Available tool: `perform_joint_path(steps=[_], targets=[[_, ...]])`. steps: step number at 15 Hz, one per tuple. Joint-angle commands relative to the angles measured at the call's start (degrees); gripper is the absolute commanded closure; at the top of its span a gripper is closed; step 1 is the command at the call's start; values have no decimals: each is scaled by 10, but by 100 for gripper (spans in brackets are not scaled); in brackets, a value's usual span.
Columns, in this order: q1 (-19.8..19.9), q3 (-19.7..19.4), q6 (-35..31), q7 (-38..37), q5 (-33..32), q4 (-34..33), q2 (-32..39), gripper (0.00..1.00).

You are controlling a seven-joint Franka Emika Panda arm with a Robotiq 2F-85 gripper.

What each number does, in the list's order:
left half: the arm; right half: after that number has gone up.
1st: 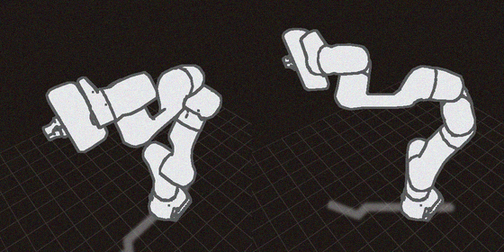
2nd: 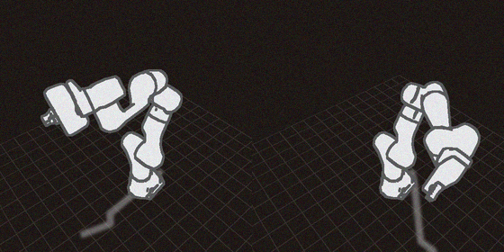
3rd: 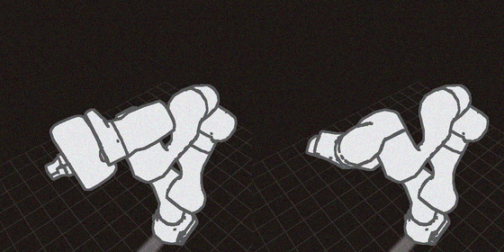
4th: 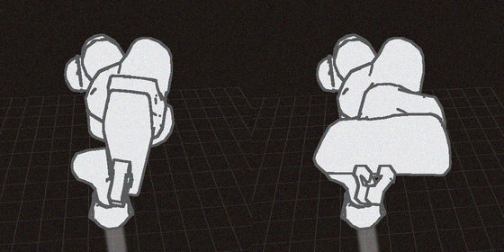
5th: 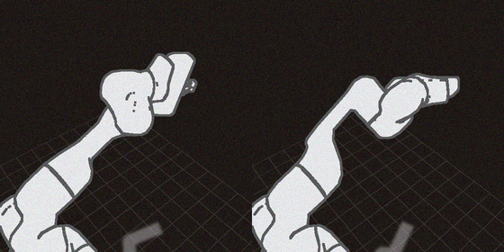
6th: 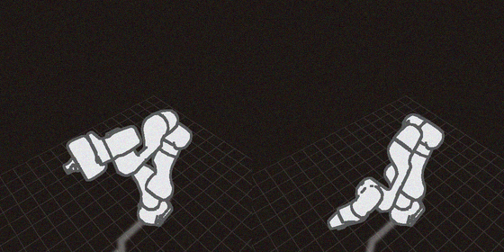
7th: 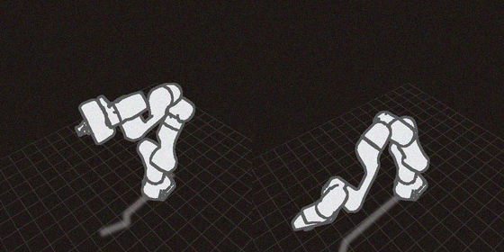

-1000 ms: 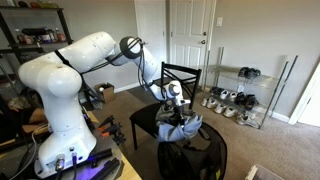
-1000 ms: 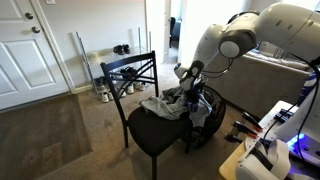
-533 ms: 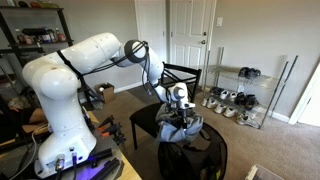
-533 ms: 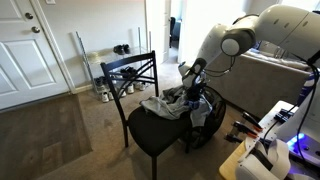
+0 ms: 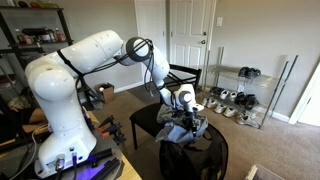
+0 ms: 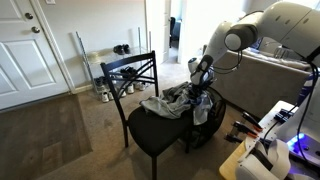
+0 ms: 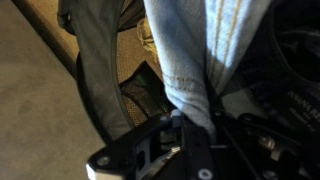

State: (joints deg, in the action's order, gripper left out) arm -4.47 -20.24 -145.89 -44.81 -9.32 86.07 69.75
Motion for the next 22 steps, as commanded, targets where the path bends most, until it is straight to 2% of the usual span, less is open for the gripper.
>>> perform_joint_path(steps=[1,5,9,10,15,16,17,22], targets=[[25,5,-29,44,14,57,-36,98],[59,24,-10,90,30,44,-9,98],[75,42,9,134,44,17,23,98],[54,23,-6,105,49,24,17,93],[57,28,-5,118,52,12,29,93],[57,28,-5,118,52,12,29,68],[50,23,-12,115,51,24,20,67],[15,-1,-52,101,48,87,-19,37]])
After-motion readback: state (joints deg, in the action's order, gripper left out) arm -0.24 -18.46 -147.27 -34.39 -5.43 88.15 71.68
